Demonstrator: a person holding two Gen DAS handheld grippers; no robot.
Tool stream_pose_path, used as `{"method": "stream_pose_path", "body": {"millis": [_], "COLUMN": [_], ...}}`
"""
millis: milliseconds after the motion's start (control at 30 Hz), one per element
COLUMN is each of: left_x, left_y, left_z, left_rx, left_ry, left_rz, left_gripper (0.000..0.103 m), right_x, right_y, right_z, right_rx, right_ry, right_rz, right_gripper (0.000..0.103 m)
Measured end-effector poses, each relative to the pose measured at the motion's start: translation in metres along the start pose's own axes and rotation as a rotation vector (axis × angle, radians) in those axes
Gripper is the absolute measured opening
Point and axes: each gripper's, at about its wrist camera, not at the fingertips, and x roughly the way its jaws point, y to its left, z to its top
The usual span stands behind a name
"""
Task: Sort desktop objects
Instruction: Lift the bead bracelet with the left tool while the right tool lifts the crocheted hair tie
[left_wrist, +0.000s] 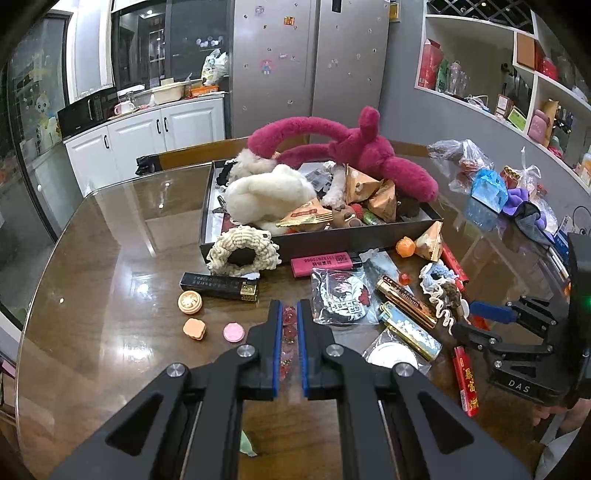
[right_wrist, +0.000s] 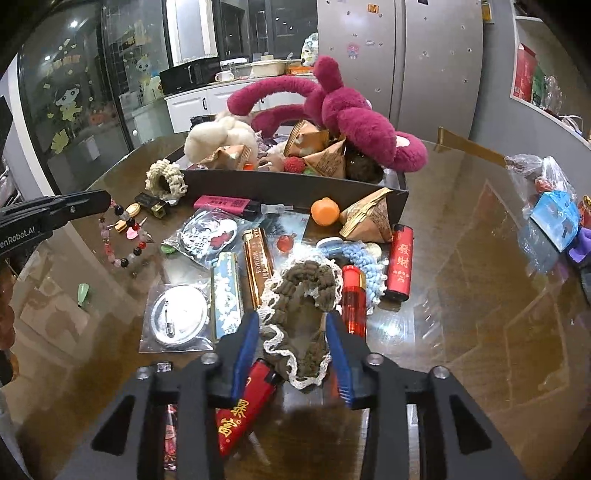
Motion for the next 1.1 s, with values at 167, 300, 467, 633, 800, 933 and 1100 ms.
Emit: {"method": "stream_pose_path", "body": {"millis": [167, 300, 467, 633, 800, 933, 1100], "left_x": [0.001, 0.004, 0.005, 0.004, 0.0, -0.005, -0.012], "left_y": [0.001, -0.001, 0.0, -0.001, -0.004, -0.007, -0.013], "left_z": [-0.001, -0.001, -0.002, -0.002, -0.001, 0.003, 0.011], "left_rx": [-0.009, -0.007, -0.012, -0.014, -0.012, -0.013, -0.006], "left_ry": [0.002, 0.011, 0.012, 0.01, 0.005, -0.001, -0.011], "left_rz": [-0.01, -0.006, -0.01, -0.012, -0.017, -0.021, -0.011], "left_gripper": [0.008, 0.008, 0.008, 0.008, 0.008, 0.008, 0.008], "right_x": [0.007, 0.012, 0.014, 0.011, 0.001, -0.006, -0.017], "right_y": [0.0, 0.003, 0.0, -0.01, -0.012, -0.013, -0.011], "right_z": [-0.003, -0.008, -0.009, -0.009, -0.005, 0.0, 0.01], "right_rx": [-0.03, -0.053, -0.043, 0.004, 0.026, 0.039, 0.039], "right_ry": [0.027, 0.047, 0.051, 0.046, 0.005, -0.023, -0.051], "right_rz": [-0.028, -0.028, -0.037, -0.037, -0.015, 0.008, 0.029], "right_gripper": [0.048, 0.048, 0.018, 0.013, 0.012, 0.012, 0.012]}}
